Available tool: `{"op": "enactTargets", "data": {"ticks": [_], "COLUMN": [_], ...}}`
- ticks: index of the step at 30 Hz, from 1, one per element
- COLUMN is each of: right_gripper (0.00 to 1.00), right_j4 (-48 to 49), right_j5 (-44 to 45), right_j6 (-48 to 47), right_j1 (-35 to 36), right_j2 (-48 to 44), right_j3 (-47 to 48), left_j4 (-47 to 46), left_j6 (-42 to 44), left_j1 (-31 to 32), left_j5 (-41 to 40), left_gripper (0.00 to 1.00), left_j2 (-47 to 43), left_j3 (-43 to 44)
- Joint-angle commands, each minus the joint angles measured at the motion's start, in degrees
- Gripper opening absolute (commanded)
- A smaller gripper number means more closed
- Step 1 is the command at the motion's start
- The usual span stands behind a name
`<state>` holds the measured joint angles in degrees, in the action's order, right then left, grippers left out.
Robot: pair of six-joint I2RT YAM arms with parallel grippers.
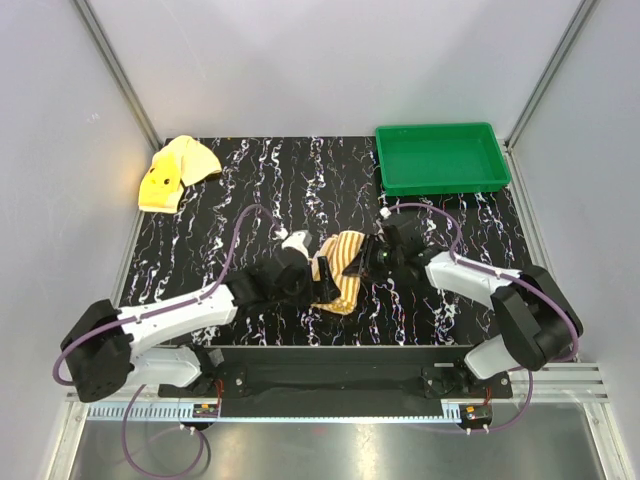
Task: Roll the towels
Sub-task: Roll the towel
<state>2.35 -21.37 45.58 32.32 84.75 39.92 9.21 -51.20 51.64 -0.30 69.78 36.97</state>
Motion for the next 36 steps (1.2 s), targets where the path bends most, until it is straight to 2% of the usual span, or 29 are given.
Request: {"op": "enactTargets", "data": {"ticks": [1, 6, 11, 19, 29, 31, 33, 36], "right_gripper": [0.29, 0.29, 0.29, 0.32, 0.32, 0.32, 0.33, 0.33], "right_j4": [-18.14, -25.2, -27.84, -30.91, -31.62, -31.79, -32.14, -33.02], "right_j5": [7.65, 11.17, 11.79, 11.43, 10.21, 9.76, 9.59, 9.06], "right_j6": [-3.57, -3.92, -3.66, -4.54, -4.89, -4.89, -4.98, -5.33], "right_j1": [1.87, 3.19, 3.54, 3.89, 3.9, 3.9, 3.81, 4.07], "right_j2": [-0.3, 4.53, 6.48, 6.83, 6.3, 6.13, 5.95, 5.78], "right_j3": [6.64, 10.87, 12.19, 14.3, 14.39, 14.57, 14.75, 15.18], "left_j4": [16.16, 19.79, 19.97, 17.86, 19.44, 19.44, 19.7, 20.05], "left_j6": [5.23, 6.19, 9.0, 12.0, 13.23, 13.06, 12.53, 11.91], "left_j1": [6.88, 16.72, 22.71, 24.83, 25.44, 25.53, 25.53, 25.53], "left_j5": [-18.49, -30.27, -35.3, -36.97, -38.2, -38.11, -38.46, -39.08], "left_gripper": [0.85, 0.86, 0.89, 0.92, 0.93, 0.92, 0.87, 0.7], "left_j2": [-0.97, 4.92, 13.88, 23.9, 31.47, 32.61, 33.23, 34.54], "left_j3": [8.45, 15.49, 22.25, 27.27, 30.53, 30.35, 30.09, 30.09]}}
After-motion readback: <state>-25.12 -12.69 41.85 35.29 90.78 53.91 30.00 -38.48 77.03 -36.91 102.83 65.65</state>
